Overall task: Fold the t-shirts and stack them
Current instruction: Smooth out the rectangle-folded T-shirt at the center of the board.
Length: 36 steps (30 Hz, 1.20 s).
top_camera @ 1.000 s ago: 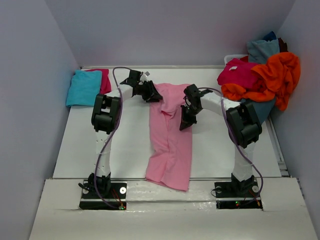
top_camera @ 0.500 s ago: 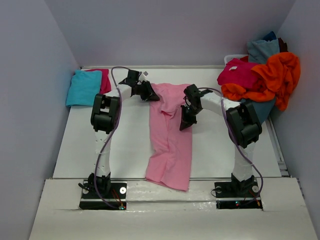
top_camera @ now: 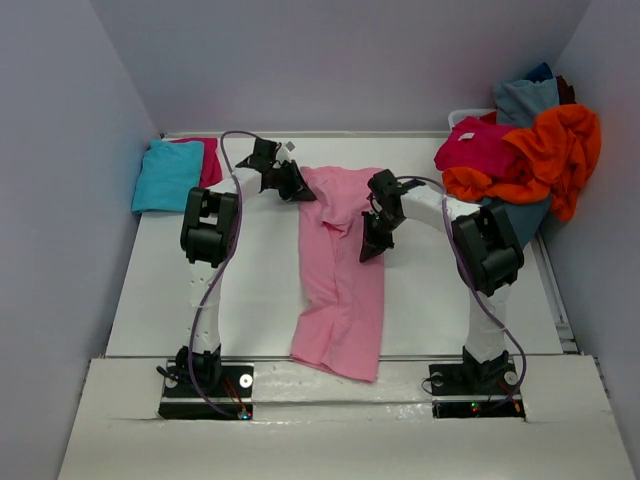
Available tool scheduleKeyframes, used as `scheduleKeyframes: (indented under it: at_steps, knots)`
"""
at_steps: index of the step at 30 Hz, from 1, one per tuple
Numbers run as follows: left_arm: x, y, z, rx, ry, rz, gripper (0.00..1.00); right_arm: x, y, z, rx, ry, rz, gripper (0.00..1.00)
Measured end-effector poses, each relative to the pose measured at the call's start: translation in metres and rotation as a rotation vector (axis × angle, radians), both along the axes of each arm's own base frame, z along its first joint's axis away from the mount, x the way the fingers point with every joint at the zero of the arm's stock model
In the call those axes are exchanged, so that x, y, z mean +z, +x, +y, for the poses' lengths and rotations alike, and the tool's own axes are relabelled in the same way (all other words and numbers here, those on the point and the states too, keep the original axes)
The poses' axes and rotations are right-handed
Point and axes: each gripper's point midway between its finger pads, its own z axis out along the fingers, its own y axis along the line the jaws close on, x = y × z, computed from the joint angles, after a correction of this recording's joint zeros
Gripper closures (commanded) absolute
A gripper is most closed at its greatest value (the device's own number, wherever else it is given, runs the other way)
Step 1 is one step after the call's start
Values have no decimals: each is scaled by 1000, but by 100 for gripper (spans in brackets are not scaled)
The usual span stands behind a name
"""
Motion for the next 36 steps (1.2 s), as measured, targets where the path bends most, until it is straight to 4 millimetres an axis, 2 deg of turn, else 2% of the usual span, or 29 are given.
scheduleKeyframes:
  at_steps: [2, 3, 6, 11, 15, 29, 36]
  knots:
    - [1, 1, 0, 0, -2, -3, 80, 0, 0, 0, 0, 0, 0, 93]
    - [2, 2, 1, 1, -4, -5, 64, 0, 0, 0, 0, 0, 0, 93]
    - [3, 3, 1, 8, -11, -7, 47, -1, -1, -1, 0, -2, 3, 93]
    - [8, 6, -1, 12, -23, -20, 36, -6, -7, -4, -1, -14, 20, 93]
    - [12, 8, -3, 9, -41, -32, 23, -9, -9, -6, -1, -20, 27, 93]
    - [19, 2, -11, 4, -178, -54, 24, -13, -13, -9, 8, -35, 34, 93]
    - [39, 7, -18, -21, -262, -98, 27, -13, -13, -10, 7, -38, 33, 93]
